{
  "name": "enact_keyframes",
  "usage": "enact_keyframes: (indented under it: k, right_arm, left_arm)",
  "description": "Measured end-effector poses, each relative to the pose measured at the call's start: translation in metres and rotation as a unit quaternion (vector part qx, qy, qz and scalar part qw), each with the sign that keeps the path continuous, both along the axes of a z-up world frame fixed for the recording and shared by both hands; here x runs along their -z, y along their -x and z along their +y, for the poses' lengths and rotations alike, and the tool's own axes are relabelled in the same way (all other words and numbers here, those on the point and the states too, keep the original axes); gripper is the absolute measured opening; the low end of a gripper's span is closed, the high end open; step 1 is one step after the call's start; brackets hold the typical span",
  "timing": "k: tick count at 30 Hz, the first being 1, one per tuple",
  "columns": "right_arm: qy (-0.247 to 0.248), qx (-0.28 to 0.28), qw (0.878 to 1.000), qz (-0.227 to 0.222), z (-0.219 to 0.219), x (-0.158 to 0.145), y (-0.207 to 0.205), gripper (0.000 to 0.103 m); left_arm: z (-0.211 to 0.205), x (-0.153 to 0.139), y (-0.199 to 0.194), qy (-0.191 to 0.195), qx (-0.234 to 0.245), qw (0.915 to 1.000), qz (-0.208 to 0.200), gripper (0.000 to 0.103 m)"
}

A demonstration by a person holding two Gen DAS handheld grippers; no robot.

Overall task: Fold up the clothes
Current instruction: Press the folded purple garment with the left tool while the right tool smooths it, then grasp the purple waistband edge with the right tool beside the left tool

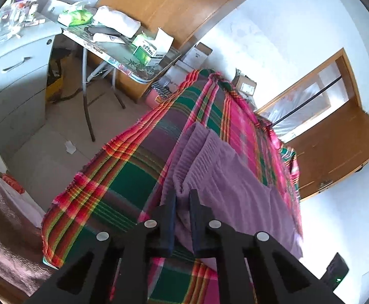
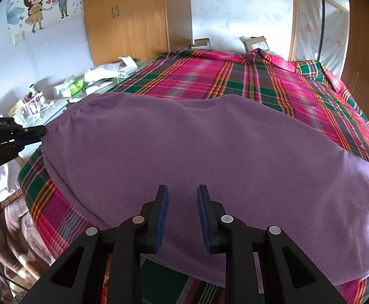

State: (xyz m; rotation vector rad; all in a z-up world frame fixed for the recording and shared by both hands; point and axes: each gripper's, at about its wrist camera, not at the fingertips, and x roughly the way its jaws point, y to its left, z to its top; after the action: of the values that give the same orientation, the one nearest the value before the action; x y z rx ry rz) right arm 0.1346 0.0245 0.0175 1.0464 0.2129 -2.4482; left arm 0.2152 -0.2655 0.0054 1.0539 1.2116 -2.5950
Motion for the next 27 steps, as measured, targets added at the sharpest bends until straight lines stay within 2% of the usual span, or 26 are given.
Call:
enact_keyframes:
  k: [4,9,13,15,17,19,23,27]
  right_arm:
    - [-0.003,-0.013,1.000,0.005,-0.008,-0.003,-0.001,0.026]
    - [-0.003,-0.046,0.999,0.023,-0.027,-0.011,-0.005,0.026]
    - [0.005,-0.106,0.994,0.034,-0.055,-0.016,-0.011,0.026]
    - [0.006,-0.139,0.990,0.037,-0.070,-0.017,-0.014,0.029]
    - [0.005,-0.170,0.985,0.041,-0.087,-0.016,-0.019,0.037]
    - [-0.002,-0.202,0.978,0.049,-0.105,-0.014,-0.027,0.039]
    - [-0.037,-0.253,0.963,0.081,-0.142,-0.008,-0.043,0.040]
    - [-0.064,-0.277,0.953,0.107,-0.163,-0.002,-0.055,0.040]
  left_arm:
    - [-0.006,0.014,0.002,-0.011,-0.007,0.9996,-0.025,0.011]
    - [-0.008,0.012,0.001,-0.007,-0.005,0.9996,-0.029,0.017]
    - [-0.014,0.013,-0.004,-0.016,-0.012,0.9993,-0.030,0.026]
    - [-0.017,0.014,-0.006,-0.020,-0.015,0.9992,-0.031,0.028]
    - [-0.020,0.015,-0.009,-0.025,-0.018,0.9990,-0.032,0.029]
    - [-0.023,0.016,-0.011,-0.029,-0.022,0.9988,-0.033,0.030]
    - [-0.029,0.018,-0.016,-0.038,-0.029,0.9983,-0.034,0.031]
    - [-0.034,0.019,-0.021,-0.046,-0.032,0.9978,-0.035,0.031]
